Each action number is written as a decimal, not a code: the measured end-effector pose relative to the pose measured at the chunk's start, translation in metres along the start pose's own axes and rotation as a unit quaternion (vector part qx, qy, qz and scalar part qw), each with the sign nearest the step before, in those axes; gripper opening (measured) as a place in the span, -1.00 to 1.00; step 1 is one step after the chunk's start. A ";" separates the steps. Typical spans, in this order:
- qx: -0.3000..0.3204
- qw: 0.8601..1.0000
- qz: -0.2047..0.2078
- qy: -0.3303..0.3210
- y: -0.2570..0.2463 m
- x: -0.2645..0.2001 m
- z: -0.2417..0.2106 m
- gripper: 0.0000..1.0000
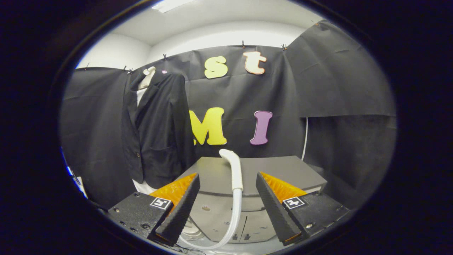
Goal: Iron the clothes twice with a garment steamer, once on the left side and once on the right side.
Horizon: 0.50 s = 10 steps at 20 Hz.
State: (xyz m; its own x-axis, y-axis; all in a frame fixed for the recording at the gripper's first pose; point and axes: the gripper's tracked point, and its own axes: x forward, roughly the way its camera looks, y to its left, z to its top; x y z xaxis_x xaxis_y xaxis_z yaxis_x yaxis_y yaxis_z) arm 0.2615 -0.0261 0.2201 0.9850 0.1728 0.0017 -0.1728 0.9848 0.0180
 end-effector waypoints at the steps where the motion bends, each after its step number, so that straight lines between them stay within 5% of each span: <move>1: -0.005 1.000 0.004 0.005 -0.005 0.017 0.005 0.99; 10: 0.037 0.991 0.060 0.110 -0.042 0.147 -0.021 0.99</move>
State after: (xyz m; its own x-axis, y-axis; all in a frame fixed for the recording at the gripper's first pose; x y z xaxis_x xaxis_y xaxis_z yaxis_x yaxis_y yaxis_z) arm 0.4137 -0.0416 0.1982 0.9317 0.2961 -0.2106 -0.2799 0.9544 0.1035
